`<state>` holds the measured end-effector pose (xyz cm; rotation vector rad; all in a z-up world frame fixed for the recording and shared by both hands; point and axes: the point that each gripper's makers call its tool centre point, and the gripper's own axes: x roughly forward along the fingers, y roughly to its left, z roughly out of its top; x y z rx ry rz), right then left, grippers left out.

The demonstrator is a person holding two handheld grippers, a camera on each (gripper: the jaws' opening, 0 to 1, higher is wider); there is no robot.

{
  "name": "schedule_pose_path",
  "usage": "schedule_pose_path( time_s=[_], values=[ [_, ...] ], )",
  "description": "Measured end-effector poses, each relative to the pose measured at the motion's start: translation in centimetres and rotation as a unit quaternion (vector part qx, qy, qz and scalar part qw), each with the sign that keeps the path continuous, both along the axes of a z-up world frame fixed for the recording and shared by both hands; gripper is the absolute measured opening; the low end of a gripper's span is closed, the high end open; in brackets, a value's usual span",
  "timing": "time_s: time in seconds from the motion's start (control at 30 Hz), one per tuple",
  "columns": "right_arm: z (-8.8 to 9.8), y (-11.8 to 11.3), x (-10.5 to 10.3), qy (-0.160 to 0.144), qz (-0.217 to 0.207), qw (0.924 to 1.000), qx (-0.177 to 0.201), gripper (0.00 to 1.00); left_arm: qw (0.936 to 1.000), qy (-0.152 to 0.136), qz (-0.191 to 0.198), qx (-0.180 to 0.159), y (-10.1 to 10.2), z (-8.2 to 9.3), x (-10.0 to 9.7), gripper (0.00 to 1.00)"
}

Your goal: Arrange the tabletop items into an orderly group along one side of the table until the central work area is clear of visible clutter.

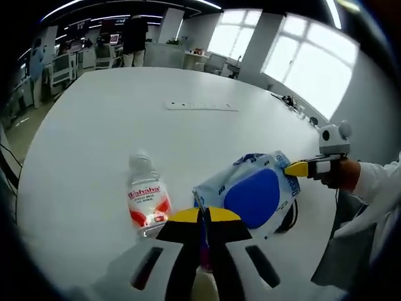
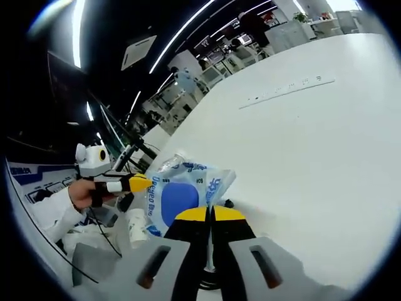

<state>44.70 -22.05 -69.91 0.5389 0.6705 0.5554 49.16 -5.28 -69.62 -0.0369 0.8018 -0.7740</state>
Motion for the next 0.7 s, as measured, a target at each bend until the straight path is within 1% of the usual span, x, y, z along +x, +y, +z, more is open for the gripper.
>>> schedule_pose_path(
  time_s=[0.23, 0.33, 0.57, 0.7],
  values=[
    [1.4, -0.2, 0.2, -0.01, -0.006, 0.9999, 0.007, 0.0, 0.9999, -0.004, 0.005, -0.014, -0.3, 1.3, 0.1, 0.0],
    [2.1, -0.4, 0.3, -0.016, -0.008, 0.9998, 0.008, 0.0, 0.9997, -0.014, 0.004, -0.02, -0.6, 2.3, 0.3, 0.0],
    [3.9, -1.3, 0.5, -0.031, -0.016, 0.9993, 0.013, 0.0, 0.9989, -0.028, 0.006, -0.036, -1.5, 4.2, 0.5, 0.0],
    [5.0, -2.2, 0.7, -0.041, -0.023, 0.9988, 0.014, 0.0, 0.9981, -0.037, 0.007, -0.048, -2.2, 5.5, 0.6, 0.0]
  ],
)
